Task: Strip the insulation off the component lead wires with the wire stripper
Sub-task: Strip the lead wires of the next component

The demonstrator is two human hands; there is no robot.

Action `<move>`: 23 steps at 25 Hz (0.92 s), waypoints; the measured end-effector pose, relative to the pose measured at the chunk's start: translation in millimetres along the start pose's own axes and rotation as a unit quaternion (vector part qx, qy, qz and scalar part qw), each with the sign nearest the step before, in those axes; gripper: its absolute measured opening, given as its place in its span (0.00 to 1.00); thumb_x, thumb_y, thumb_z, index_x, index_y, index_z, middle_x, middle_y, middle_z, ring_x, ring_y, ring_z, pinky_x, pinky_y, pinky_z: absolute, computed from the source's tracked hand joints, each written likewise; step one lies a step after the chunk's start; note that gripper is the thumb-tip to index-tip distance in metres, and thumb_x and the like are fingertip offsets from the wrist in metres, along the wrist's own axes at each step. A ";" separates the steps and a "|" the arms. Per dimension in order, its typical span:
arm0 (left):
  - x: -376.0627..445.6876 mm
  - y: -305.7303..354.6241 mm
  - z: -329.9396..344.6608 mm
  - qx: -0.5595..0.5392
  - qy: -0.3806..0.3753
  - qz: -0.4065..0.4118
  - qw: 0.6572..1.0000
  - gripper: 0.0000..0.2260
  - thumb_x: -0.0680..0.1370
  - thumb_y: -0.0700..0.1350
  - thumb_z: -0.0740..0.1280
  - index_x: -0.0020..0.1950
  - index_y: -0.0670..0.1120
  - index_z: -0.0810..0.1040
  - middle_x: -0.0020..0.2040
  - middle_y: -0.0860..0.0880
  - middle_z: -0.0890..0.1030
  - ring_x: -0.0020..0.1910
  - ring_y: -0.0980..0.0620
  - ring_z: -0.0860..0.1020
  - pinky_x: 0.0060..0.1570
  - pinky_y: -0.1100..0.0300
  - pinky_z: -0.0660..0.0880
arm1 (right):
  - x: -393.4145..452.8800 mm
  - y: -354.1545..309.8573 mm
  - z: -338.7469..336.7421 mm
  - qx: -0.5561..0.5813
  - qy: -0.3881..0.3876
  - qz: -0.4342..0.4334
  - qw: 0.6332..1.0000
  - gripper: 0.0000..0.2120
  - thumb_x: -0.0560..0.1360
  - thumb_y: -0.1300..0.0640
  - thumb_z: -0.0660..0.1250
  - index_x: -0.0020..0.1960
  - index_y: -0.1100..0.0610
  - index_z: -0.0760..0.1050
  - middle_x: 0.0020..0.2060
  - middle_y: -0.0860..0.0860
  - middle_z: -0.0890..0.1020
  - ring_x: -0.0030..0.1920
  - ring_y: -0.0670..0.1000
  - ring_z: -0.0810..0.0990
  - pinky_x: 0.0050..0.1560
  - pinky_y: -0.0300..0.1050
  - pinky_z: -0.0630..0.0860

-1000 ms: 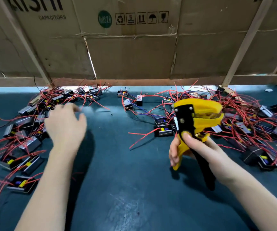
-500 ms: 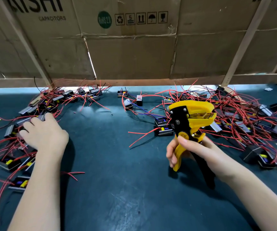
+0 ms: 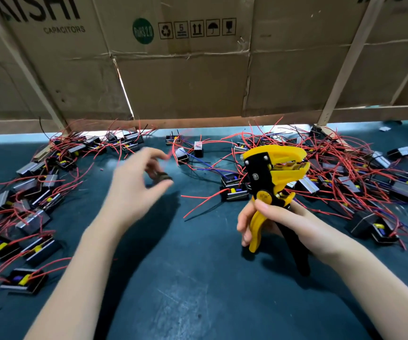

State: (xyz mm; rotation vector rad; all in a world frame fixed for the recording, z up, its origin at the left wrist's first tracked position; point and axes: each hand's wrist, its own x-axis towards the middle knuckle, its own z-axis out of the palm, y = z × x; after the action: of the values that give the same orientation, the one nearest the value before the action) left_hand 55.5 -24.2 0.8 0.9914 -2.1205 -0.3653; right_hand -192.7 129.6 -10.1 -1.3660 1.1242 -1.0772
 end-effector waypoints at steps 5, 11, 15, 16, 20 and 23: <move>-8.2 12.2 17.9 -0.074 -0.177 0.019 0.981 0.11 0.71 0.46 0.77 0.51 0.50 0.82 0.39 0.54 0.82 0.39 0.57 0.79 0.41 0.68 0.72 | -3.8 1.4 -9.7 -0.012 -0.049 0.011 0.999 0.32 0.72 0.34 0.67 0.50 0.66 0.77 0.45 0.65 0.82 0.49 0.68 0.80 0.56 0.56 0.76; -9.0 13.3 17.8 -0.051 -0.235 0.016 0.971 0.08 0.71 0.46 0.78 0.48 0.52 0.85 0.39 0.52 0.80 0.37 0.57 0.76 0.40 0.68 0.71 | -0.1 4.6 -6.4 0.005 -0.045 0.007 0.999 0.29 0.73 0.37 0.67 0.42 0.67 0.71 0.40 0.66 0.79 0.47 0.67 0.80 0.51 0.51 0.76; -6.1 11.6 19.2 0.028 -0.155 -0.004 0.988 0.04 0.73 0.45 0.75 0.39 0.49 0.82 0.35 0.55 0.79 0.32 0.58 0.72 0.37 0.64 0.68 | 8.4 9.2 -3.1 0.027 0.066 -0.005 0.997 0.23 0.73 0.42 0.67 0.38 0.63 0.73 0.35 0.63 0.78 0.40 0.62 0.79 0.48 0.54 0.76; -4.2 10.5 18.4 0.030 -0.111 -0.025 0.993 0.05 0.73 0.43 0.75 0.38 0.49 0.82 0.35 0.55 0.79 0.31 0.58 0.72 0.37 0.65 0.68 | 9.7 10.7 -4.9 0.009 0.106 -0.021 0.994 0.21 0.73 0.44 0.67 0.37 0.62 0.73 0.35 0.61 0.77 0.39 0.62 0.78 0.48 0.56 0.74; 1.3 20.7 2.3 -0.172 0.067 -0.044 0.982 0.07 0.76 0.37 0.71 0.44 0.49 0.80 0.37 0.56 0.81 0.35 0.57 0.75 0.39 0.69 0.70 | 12.0 13.5 -10.2 -0.044 0.164 -0.051 0.984 0.22 0.73 0.41 0.67 0.34 0.59 0.73 0.34 0.57 0.78 0.41 0.66 0.77 0.48 0.57 0.73; -3.1 42.9 -3.3 -0.247 -0.052 0.093 0.963 0.07 0.74 0.33 0.69 0.45 0.44 0.82 0.43 0.55 0.82 0.43 0.57 0.79 0.46 0.67 0.73 | 14.0 12.0 -9.9 -0.004 0.201 -0.046 0.979 0.23 0.71 0.38 0.70 0.33 0.57 0.74 0.33 0.56 0.77 0.38 0.61 0.78 0.46 0.55 0.74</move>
State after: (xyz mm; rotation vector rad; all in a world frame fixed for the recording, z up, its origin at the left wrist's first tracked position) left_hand 36.2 6.5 24.0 0.4885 -2.0430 -0.8179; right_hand -201.0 113.7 -20.8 -1.2468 1.3636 -1.4632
